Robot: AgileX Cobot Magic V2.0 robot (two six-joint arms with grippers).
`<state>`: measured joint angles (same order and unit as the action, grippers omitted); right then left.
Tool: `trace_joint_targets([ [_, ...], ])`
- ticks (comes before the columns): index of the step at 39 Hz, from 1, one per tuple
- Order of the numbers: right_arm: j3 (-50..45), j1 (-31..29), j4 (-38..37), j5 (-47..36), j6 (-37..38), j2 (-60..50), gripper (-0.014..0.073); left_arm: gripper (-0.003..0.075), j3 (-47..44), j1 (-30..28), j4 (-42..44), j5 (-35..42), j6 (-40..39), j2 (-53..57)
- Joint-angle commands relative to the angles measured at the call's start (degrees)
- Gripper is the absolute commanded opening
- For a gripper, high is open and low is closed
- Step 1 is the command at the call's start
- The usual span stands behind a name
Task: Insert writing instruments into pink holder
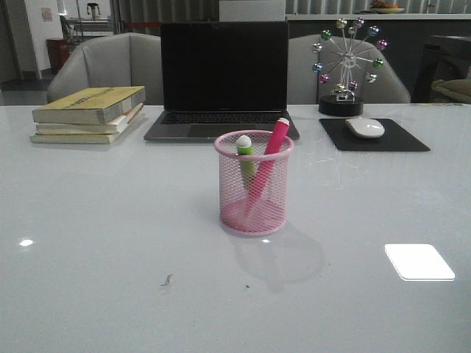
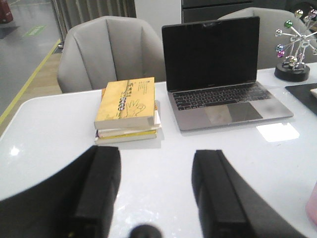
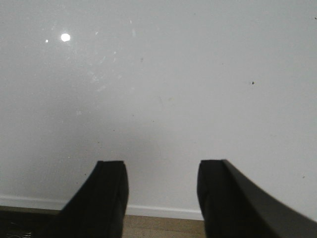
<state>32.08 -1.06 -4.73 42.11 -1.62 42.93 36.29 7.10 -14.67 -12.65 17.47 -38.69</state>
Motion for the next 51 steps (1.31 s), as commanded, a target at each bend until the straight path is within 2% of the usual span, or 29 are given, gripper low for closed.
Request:
trace_joint_targets([
  [1,1.5,-0.1,-0.5,-3.8,-0.5,-0.2,0.0438,0.0393,-1.7,-1.3,-0.1,1.8,0.0,4.7],
  [9,1.5,-0.1,-0.5,-3.8,-0.5,-0.2,0.0438,0.0393,-7.0,-2.8,-0.1,-3.5,-0.1,11.6],
  [17,1.5,-0.1,-0.5,-3.8,-0.5,-0.2,0.043,0.0393,-9.2,-2.8,-0.2,-3.9,-0.1,12.7],
  [20,1.5,-0.1,-0.5,-3.8,-0.5,-0.2,0.0383,0.0393,-9.2,-2.8,-0.2,-3.5,-0.1,12.7],
  [28,1.5,-0.1,-0.5,-4.0,-0.5,-0.2,0.0146,0.0393,-9.2,-2.8,-0.2,-3.5,-0.1,12.7],
  [34,1.5,-0.1,-0.5,-4.0,-0.5,-0.2,0.0018,0.0393,-9.2,-2.8,-0.2,-3.5,-0.1,12.7],
  [51,1.5,-0.1,-0.5,-4.0,-0.5,-0.2,0.0022,0.0393,-9.2,-2.8,-0.2,-3.5,-0.1,12.7],
])
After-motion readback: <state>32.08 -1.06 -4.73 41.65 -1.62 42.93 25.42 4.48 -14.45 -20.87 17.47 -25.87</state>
